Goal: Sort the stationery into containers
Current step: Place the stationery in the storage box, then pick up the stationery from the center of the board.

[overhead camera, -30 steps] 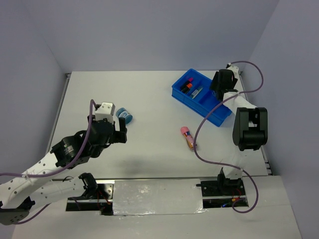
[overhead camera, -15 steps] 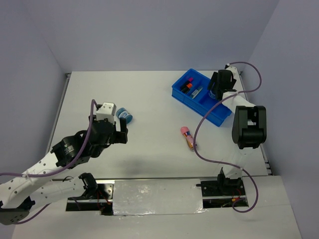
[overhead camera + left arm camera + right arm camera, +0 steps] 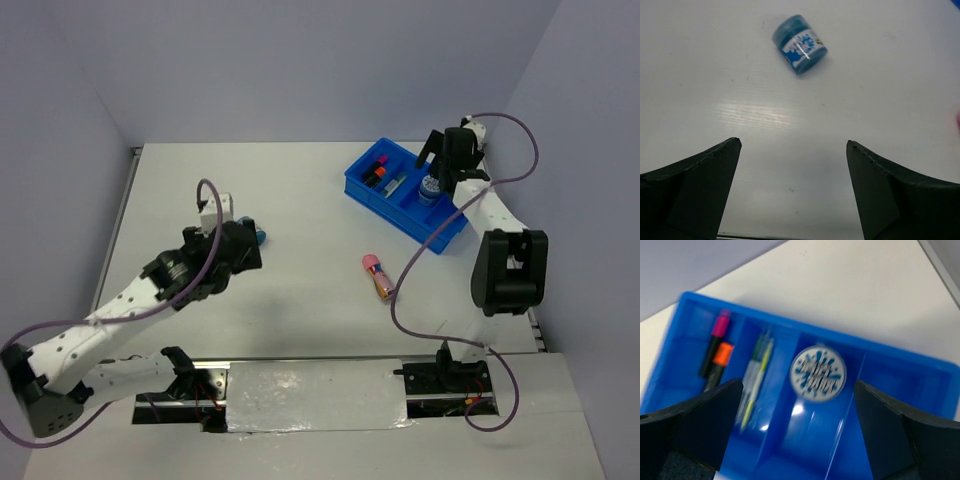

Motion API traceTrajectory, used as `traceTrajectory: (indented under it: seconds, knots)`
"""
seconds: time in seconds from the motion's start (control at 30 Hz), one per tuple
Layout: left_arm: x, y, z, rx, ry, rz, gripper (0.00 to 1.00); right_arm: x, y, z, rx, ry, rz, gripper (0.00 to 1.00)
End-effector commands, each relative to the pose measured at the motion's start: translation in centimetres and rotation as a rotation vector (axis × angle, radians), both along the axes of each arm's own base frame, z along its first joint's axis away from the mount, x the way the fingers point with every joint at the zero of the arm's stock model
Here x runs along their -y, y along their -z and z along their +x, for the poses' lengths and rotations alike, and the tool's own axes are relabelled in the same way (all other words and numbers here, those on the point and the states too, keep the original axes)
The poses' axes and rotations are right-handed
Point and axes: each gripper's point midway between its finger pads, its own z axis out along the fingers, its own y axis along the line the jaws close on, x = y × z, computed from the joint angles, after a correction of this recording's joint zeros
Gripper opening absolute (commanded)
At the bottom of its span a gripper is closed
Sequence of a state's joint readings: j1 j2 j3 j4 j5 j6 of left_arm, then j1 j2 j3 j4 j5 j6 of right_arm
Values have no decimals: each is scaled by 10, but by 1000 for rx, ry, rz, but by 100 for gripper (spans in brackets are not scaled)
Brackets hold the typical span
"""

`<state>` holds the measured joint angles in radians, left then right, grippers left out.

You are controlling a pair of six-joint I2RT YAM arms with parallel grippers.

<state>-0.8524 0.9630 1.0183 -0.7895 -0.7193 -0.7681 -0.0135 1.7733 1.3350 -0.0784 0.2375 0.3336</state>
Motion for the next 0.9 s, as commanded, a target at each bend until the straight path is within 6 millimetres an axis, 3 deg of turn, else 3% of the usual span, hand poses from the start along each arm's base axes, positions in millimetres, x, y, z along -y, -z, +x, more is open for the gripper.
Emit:
traceTrajectory:
  seconds: [0.0, 0.03, 0.07, 0.1, 0.13, 0.17, 0.23, 0.27, 0.3, 0.33, 0.37, 0.43, 0.47, 0.53, 0.6, 0.87]
  knots:
    - [1, 1, 40, -21, -180, -103, 99, -38, -79, -38, 85, -59, 83, 100]
    - [-3, 5, 49, -31, -227, -108, 99, -58, -97, -53, 102, -102, 86, 100]
    - [-9, 1, 63, -20, -309, -146, 99, -69, -96, -64, 82, -134, 72, 100]
    - [-10, 18, 70, -73, -345, -103, 99, -78, -94, -77, 51, -157, 65, 100]
    - [-9, 15, 82, -70, -387, -128, 99, -99, -97, -94, 52, -226, 53, 100]
    - [-4, 32, 93, -108, -400, -100, 99, -110, -95, -102, 54, -271, 54, 100]
    - [3, 34, 110, -122, -436, -135, 99, -133, -91, -123, 54, -380, 65, 100]
    - [3, 51, 117, -155, -474, -109, 99, -146, -87, -132, 41, -445, 92, 100]
    - [-1, 56, 119, -166, -513, -92, 99, -150, -92, -141, 51, -473, 107, 100]
    - [0, 54, 128, -153, -550, -120, 99, -158, -84, -151, 42, -512, 120, 100]
    - [0, 66, 132, -171, -570, -102, 99, -164, -83, -158, 49, -548, 133, 100]
    - [8, 70, 144, -165, -567, -111, 99, -168, -83, -175, 69, -582, 154, 100]
    - [9, 84, 147, -194, -579, -82, 99, -171, -83, -180, 72, -600, 166, 100]
    - [7, 85, 153, -200, -611, -50, 99, -172, -86, -191, 86, -621, 181, 100]
    - [4, 101, 158, -229, -619, -8, 99, -176, -90, -201, 100, -649, 195, 100]
    - [-5, 144, 164, -275, -630, -5, 99, -181, -94, -217, 132, -699, 212, 100]
